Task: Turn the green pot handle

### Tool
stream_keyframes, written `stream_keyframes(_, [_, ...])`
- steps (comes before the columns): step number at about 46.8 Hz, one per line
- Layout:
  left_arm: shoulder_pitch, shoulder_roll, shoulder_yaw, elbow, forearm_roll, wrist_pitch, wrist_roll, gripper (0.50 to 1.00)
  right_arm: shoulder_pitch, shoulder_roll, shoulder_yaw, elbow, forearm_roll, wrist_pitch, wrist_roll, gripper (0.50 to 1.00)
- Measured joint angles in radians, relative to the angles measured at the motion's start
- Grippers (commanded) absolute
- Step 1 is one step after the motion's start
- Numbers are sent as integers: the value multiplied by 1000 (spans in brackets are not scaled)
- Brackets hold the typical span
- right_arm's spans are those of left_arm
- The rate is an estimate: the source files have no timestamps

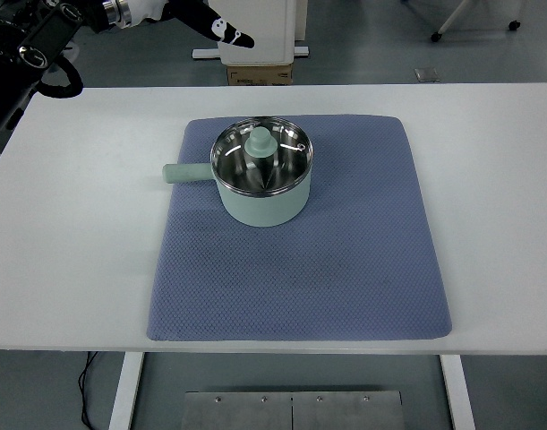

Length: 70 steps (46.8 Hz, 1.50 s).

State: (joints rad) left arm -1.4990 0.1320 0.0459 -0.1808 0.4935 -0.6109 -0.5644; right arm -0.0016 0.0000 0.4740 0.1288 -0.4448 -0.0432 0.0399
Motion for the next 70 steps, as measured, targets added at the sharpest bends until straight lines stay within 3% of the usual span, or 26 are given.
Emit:
stream_keyframes(9, [42, -16, 1, 6, -180, 0, -4, 1000, 0, 0, 0, 0, 0, 0, 0, 1000])
stream_keyframes(52, [259, -8, -12, 11, -591, 4, -6, 1000, 0, 0, 0, 0, 0, 0, 0, 1000])
stream_keyframes(70, [291, -9, -14, 10, -775, 272, 3, 1000, 0, 0, 0, 0, 0, 0, 0, 1000])
